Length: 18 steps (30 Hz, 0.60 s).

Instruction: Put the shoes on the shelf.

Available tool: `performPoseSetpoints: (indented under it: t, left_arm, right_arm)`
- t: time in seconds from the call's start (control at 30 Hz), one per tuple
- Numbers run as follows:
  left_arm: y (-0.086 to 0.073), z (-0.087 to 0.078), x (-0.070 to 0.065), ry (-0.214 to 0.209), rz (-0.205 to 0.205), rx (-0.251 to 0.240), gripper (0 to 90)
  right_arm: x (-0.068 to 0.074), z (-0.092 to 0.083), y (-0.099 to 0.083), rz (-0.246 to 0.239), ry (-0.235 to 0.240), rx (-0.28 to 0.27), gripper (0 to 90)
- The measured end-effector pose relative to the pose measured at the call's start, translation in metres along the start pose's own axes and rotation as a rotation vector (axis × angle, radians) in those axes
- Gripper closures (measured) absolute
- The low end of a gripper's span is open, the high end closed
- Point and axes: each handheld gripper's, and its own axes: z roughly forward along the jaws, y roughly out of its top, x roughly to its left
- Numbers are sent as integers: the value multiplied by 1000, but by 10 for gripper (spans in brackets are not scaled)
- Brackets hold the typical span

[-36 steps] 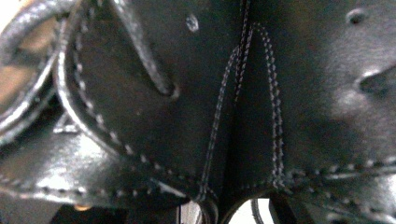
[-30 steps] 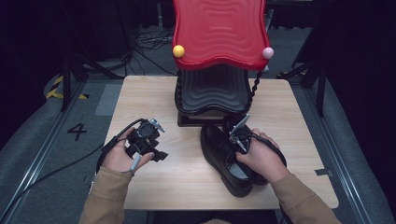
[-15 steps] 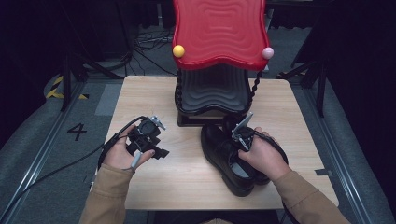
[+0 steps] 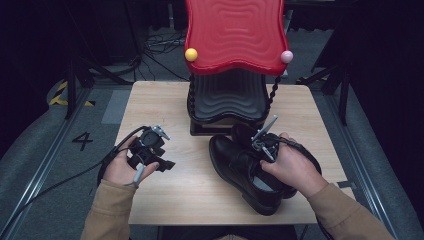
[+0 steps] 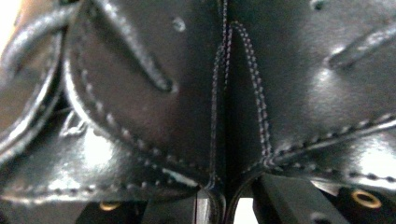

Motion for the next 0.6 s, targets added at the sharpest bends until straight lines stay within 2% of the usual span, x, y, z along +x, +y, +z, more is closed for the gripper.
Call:
performPoseSetpoints:
  t: [0.17,0.23,0.3,0.33,0.6]
  left_arm:
    - [-3,-2,1,5,-6,-2,412]
    - [-4,-2,1,6,-8,-3,412]
    - [-4,-3,2,6,-10,-7,412]
    - [-4,-3,2,6,-10,-7,412]
    - [-4,-4,3,4,-14,-9,412]
  right_arm:
    - [8,-26,-5,-6,9,6,816]
    - [10,-32,-6,-5,7,2,816]
    - [11,-47,-7,-11,-6,-15,817]
    - [11,-47,-7,-11,-6,-15,817]
    - [9,-83,-6,2,-4,-43,817]
